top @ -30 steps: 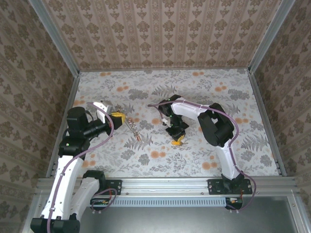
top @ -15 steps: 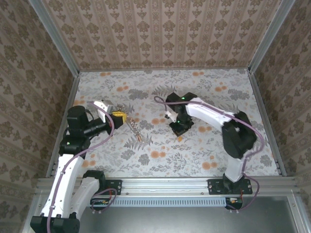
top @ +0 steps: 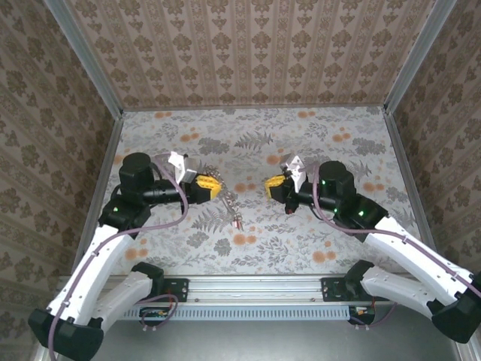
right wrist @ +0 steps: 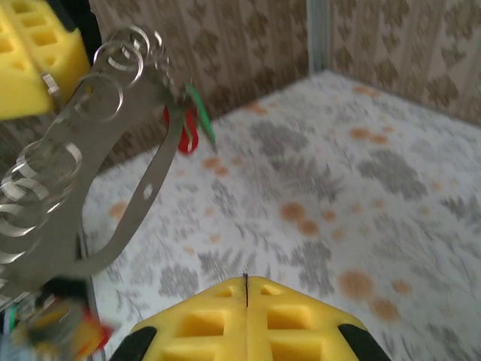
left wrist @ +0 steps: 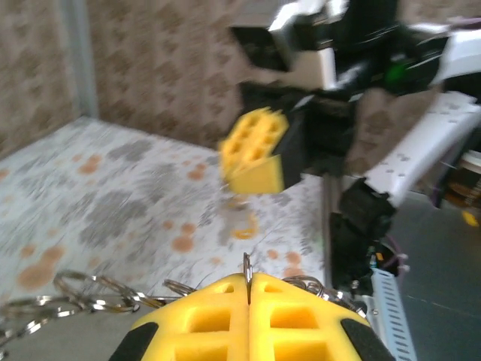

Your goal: Put the keys on the keyring

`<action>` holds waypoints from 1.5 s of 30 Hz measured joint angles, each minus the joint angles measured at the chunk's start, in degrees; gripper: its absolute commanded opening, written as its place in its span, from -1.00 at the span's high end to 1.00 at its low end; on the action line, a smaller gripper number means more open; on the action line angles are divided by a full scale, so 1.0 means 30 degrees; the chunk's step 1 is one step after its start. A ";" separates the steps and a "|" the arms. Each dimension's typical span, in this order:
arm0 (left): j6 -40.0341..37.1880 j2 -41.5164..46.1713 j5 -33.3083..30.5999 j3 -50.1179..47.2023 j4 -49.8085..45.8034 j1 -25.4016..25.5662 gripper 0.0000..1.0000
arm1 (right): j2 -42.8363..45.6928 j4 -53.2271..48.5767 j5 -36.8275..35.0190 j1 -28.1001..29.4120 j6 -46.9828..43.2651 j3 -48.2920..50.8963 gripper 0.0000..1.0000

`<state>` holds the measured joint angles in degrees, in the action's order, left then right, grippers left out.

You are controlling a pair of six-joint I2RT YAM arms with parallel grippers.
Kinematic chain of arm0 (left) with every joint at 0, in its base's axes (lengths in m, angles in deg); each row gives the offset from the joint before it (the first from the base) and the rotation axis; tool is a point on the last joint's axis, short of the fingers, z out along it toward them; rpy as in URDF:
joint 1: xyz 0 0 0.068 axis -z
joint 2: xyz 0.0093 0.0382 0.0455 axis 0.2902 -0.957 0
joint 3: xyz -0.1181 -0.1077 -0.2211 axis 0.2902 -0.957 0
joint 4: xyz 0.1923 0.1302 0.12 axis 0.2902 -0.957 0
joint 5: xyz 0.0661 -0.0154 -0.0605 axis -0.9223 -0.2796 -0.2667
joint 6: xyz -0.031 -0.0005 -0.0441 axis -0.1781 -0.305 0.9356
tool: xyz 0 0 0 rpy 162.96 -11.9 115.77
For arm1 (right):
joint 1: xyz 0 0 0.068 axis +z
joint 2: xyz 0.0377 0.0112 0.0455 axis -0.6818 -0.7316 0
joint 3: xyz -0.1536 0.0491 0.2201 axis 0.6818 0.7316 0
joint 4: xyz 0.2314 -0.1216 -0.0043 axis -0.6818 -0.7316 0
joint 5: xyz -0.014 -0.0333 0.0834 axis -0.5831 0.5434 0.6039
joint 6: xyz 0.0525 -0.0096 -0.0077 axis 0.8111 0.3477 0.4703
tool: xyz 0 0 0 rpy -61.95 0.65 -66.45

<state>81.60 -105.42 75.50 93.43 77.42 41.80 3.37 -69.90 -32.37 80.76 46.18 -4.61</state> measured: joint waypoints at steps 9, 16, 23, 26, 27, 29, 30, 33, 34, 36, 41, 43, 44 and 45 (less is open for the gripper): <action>-0.2091 -0.2076 0.1151 0.1909 -0.0670 0.1807 1.00 | -0.0452 0.6200 0.2521 0.0095 0.1596 0.0481 1.00; -0.2907 -0.3381 0.1209 0.1960 -0.0940 0.1807 1.00 | -0.0721 0.7176 0.3024 0.1027 0.1887 0.0437 1.00; -0.3177 -0.3614 0.1450 0.1953 -0.0663 0.1807 1.00 | -0.1486 0.7140 0.2980 0.1894 0.1807 0.0233 1.00; -0.3169 -0.3614 0.1581 0.1902 -0.0350 0.1807 1.00 | -0.1486 0.7155 0.2667 0.2098 0.1756 0.0233 1.00; -0.3162 -0.3614 0.1625 0.1872 -0.0270 0.1807 1.00 | -0.1479 0.7155 0.2448 0.2186 0.1741 0.0233 1.00; -0.3169 -0.3614 0.1639 0.1829 -0.0168 0.1807 1.00 | -0.1413 0.7162 0.1974 0.2353 0.1668 0.0240 1.00; -0.3169 -0.3614 0.1676 0.1807 -0.0109 0.1807 1.00 | -0.1304 0.7191 0.1705 0.2426 0.1661 0.0270 1.00; -0.3162 -0.3614 0.1770 0.1800 -0.0029 0.1807 1.00 | -0.0838 0.7198 0.1027 0.2499 0.1479 0.0372 1.00; -0.3162 -0.3614 0.1785 0.1800 0.0007 0.1807 1.00 | -0.0714 0.7213 0.0882 0.2499 0.1428 0.0372 1.00; -0.3162 -0.3614 0.1836 0.1785 0.0117 0.1807 1.00 | -0.0488 0.7286 0.0619 0.2499 0.1311 0.0372 1.00; -0.3155 -0.3599 0.1902 0.1676 0.0386 0.1807 1.00 | -0.0459 0.7293 0.0452 0.2514 0.1253 0.0372 1.00; -0.3155 -0.3577 0.1909 0.1661 0.0386 0.1807 1.00 | -0.0546 0.7293 0.0474 0.2586 0.1253 0.0372 1.00; -0.3147 -0.3548 0.1909 0.1647 0.0401 0.1807 1.00 | -0.0634 0.7293 0.0488 0.2637 0.1253 0.0372 1.00; -0.3147 -0.3526 0.1916 0.1647 0.0393 0.1807 1.00 | -0.0729 0.7286 0.0510 0.2674 0.1246 0.0372 1.00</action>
<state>72.16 -116.00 81.25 98.37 78.60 47.22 1.19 -48.04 -30.84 88.78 49.91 -3.50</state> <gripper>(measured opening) 0.042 0.049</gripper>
